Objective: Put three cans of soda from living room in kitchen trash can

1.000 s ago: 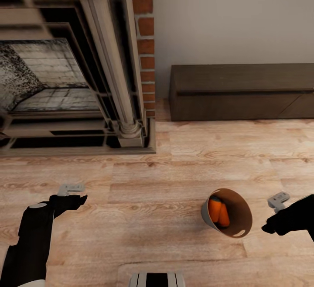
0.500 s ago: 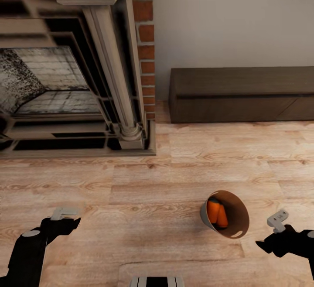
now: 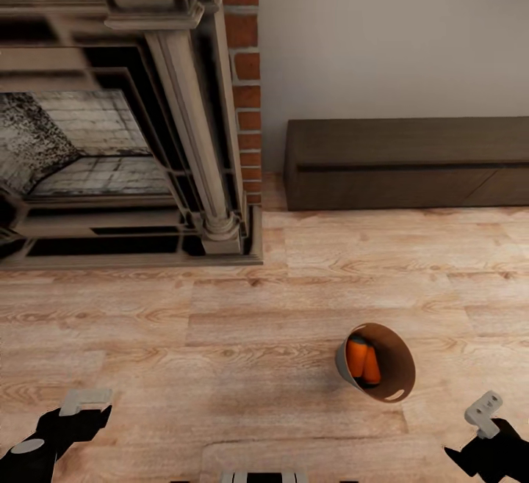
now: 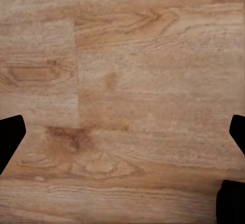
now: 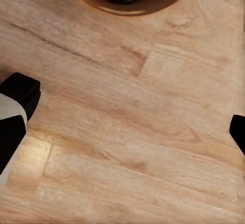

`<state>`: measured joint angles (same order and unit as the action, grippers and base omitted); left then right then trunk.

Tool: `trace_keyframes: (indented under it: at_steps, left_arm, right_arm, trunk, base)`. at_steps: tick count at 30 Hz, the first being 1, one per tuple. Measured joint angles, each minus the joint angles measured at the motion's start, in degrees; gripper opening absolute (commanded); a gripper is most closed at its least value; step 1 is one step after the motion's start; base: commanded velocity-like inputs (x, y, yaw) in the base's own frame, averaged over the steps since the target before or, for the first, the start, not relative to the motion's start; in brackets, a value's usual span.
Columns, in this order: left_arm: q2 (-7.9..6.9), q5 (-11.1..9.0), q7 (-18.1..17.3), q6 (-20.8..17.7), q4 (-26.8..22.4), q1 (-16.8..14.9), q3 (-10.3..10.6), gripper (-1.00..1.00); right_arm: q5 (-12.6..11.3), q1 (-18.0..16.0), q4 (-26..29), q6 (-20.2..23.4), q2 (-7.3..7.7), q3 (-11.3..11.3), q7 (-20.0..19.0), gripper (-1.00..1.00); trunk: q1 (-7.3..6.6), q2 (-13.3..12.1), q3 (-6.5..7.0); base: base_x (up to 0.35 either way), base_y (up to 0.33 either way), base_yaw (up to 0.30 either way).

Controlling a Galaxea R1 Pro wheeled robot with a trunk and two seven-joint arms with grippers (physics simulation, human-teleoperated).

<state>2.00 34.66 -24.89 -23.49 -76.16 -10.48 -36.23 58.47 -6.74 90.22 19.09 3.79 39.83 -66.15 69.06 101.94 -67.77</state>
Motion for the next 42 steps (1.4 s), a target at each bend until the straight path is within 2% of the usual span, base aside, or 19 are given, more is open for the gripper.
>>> trace_keyframes:
  at_steps: [2,5,10,13,14,17,18,20,21,22,24,26,28,30,32,35,38,40,42]
  left_arm:
    - [-0.04,-0.05,0.78,1.31,2.29,0.17,-0.19,1.00]
    - [-0.06,-0.06,0.94,3.25,4.08,0.97,-0.63,1.00]
    - [-0.11,-0.08,0.85,5.55,6.61,2.15,-0.79,1.00]
    - [-0.17,-0.06,1.04,9.45,11.87,2.63,-0.85,1.00]
    - [-0.21,0.00,1.19,11.82,15.15,2.78,-0.88,1.00]
    - [-0.70,-0.03,1.67,15.55,20.72,2.89,-0.92,1.00]
    - [-1.34,-0.11,2.36,18.16,24.29,2.94,-0.93,1.00]
    - [-2.09,-0.44,3.45,21.70,28.49,2.97,-0.94,1.00]
    - [-2.78,-0.89,4.61,25.41,32.65,2.99,-0.97,1.00]
    - [-3.16,-1.18,5.27,27.32,34.94,3.00,-0.99,1.00]
    - [-4.71,-2.11,8.09,34.31,43.74,3.01,-1.06,1.00]
    - [-5.63,-2.51,10.01,38.75,49.67,3.02,-1.08,1.00]
    - [-6.01,-2.68,11.16,41.04,52.68,3.02,-1.10,1.00]
    - [-6.25,-2.77,12.10,42.51,54.61,3.02,-1.11,1.00]
    - [-6.49,-2.87,13.14,44.07,56.67,3.02,-1.12,1.00]
    - [-6.61,-2.94,13.61,44.66,57.75,3.02,-1.22,1.00]
    - [-6.72,-3.57,13.78,44.78,58.67,3.02,-1.40,1.00]
    - [-6.85,-5.32,13.85,44.84,60.28,3.02,-1.55,1.00]
    - [-7.10,-5.99,13.90,44.87,61.26,3.03,-1.59,1.00]
  right_arm:
    - [-0.02,0.40,-0.97,-3.40,-0.05,2.77,-0.02,1.00]
    - [-0.03,0.59,-3.95,-8.22,-0.07,5.72,0.00,1.00]
    - [-0.03,0.66,-9.16,-13.63,0.07,8.36,0.18,1.00]
    - [-0.07,0.69,-15.03,-16.38,0.60,9.74,1.69,1.00]
    - [-0.05,0.69,-18.41,-18.80,0.82,10.11,3.94,1.00]
    - [-0.04,0.71,-24.37,-23.80,0.95,10.79,10.23,1.00]
    - [0.21,0.73,-28.20,-26.64,0.93,11.36,15.66,1.00]
    - [0.41,0.74,-32.39,-28.62,1.03,11.77,21.07,1.00]
    - [0.59,0.73,-36.18,-29.86,1.21,12.01,24.76,1.00]
    - [0.61,0.71,-38.16,-30.34,1.42,12.11,26.17,1.00]
    - [0.61,0.69,-45.30,-31.52,2.96,12.24,29.51,1.00]
    - [0.35,0.67,-51.14,-31.96,4.59,12.32,30.97,1.00]
    - [0.19,0.64,-55.31,-32.14,5.76,12.37,31.83,1.00]
    - [0.09,0.62,-59.05,-32.27,6.74,12.41,33.05,1.00]
    - [0.01,0.61,-64.15,-32.47,7.77,12.44,37.00,1.00]
    - [-0.03,0.60,-67.18,-32.60,8.16,12.47,40.78,1.00]
    - [-0.25,0.55,-68.49,-32.65,8.25,12.55,42.24,1.00]
    - [-2.20,0.52,-69.79,-32.69,8.09,12.55,43.12,1.00]
    - [-3.37,0.51,-70.79,-32.68,8.05,12.49,43.35,1.00]
  trunk:
    - [-0.44,-0.80,0.36]
    - [-1.10,-2.01,0.90]
    - [-2.20,-4.01,1.79]
    - [-2.85,-5.21,2.33]
    - [-3.07,-5.61,2.51]
    - [-3.73,-6.82,3.05]
    - [-3.95,-7.22,3.23]
    - [-4.39,-8.02,3.59]
    - [-4.61,-8.42,3.76]
    - [-4.83,-8.82,3.95]
    - [-5.27,-9.63,4.30]
    - [-5.71,-10.43,4.66]
    - [-6.15,-11.23,5.03]
    - [-6.59,-12.03,5.38]
    - [-7.03,-12.83,5.74]
    - [-7.69,-14.04,6.28]
    - [-8.35,-15.24,6.82]
    - [-8.78,-16.04,7.18]
    - [-9.22,-16.85,7.58]
  base:
    - [0.000,0.000,0.000]
    - [0.000,0.000,0.000]
    - [0.000,0.000,0.000]
    - [0.000,0.000,0.000]
    - [0.000,0.000,0.000]
    - [0.000,0.000,0.000]
    - [0.000,0.000,0.000]
    - [0.000,0.000,0.000]
    - [0.000,0.000,0.000]
    - [0.000,0.000,0.000]
    - [0.000,0.000,0.000]
    - [0.000,0.000,0.000]
    - [0.000,0.000,0.000]
    - [0.000,0.000,0.000]
    - [0.000,0.000,0.000]
    - [0.000,0.000,0.000]
    - [0.000,0.000,0.000]
    - [0.000,0.000,0.000]
    - [0.000,0.000,0.000]
